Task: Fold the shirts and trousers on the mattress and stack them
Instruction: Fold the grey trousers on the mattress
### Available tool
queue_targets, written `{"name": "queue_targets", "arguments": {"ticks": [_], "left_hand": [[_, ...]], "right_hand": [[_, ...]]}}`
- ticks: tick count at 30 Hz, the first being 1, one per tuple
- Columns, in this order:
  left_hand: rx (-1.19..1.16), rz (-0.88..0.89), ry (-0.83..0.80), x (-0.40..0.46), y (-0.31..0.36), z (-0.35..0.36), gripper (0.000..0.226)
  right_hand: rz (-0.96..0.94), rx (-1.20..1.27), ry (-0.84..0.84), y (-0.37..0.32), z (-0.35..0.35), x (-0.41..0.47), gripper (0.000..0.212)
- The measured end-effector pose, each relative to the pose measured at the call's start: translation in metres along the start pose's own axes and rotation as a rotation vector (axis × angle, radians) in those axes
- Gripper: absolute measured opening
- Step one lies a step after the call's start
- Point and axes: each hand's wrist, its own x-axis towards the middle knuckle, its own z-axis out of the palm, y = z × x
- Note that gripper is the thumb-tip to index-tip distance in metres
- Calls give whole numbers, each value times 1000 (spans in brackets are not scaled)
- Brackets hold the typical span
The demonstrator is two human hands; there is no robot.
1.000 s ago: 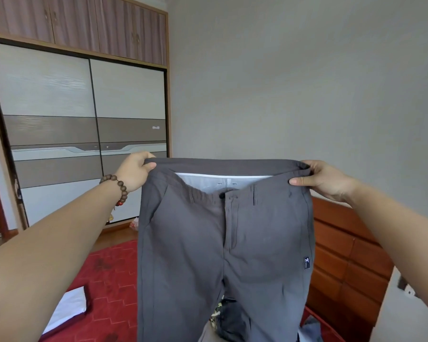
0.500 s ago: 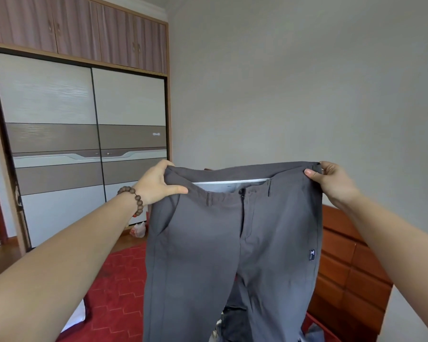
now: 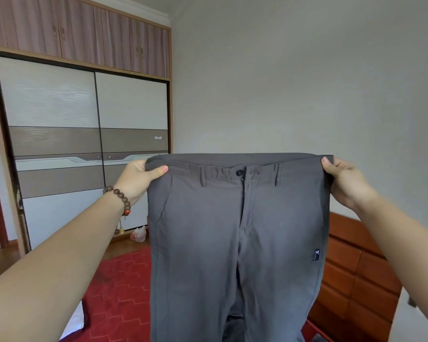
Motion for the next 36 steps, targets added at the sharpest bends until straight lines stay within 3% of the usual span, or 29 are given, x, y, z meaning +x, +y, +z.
{"name": "queue_targets", "arguments": {"ticks": [5, 9, 11, 13, 15, 18, 21, 23, 26, 28, 30, 33, 34, 36], "left_hand": [[-340, -265, -201, 2, 12, -8, 32], [-211, -586, 39, 8, -6, 13, 22], [-186, -629, 169, 10, -15, 31, 16], [-166, -600, 228, 12, -19, 54, 19], [-94, -535, 266, 13, -16, 80, 35], [-97, -455, 224, 7, -12, 126, 49], [-161, -419, 143, -3, -7, 164, 49], [-293, -380, 115, -9, -2, 172, 49], [-435, -305, -66, -17, -1, 166, 67], [-411, -241, -108, -18, -6, 158, 51], [-370, -211, -35, -17, -4, 148, 23], [-341, -235, -51, -12, 7, 133, 21], [-334, -242, -93, -11, 12, 128, 24], [-331, -239, -162, -13, 23, 121, 26]], "right_hand": [[84, 244, -35, -16, -4, 4, 31], [306, 124, 221, 2, 21, 5, 22], [340, 45, 379, 15, 37, 7, 21], [313, 12, 506, 22, 54, 8, 13], [271, 86, 513, 20, 79, 4, 12], [245, 207, 344, 9, 125, -8, 17], [316, 295, 139, -2, 161, -25, 19], [346, 300, -4, -5, 169, -32, 37], [360, 227, -161, -9, 167, -35, 56], [349, 188, -220, -11, 162, -33, 57], [322, 157, -230, -13, 156, -32, 51], [128, -65, -35, -7, 143, -25, 32], [63, -167, 38, -4, 136, -22, 39], [39, -200, 38, 2, 126, -18, 73]]}}
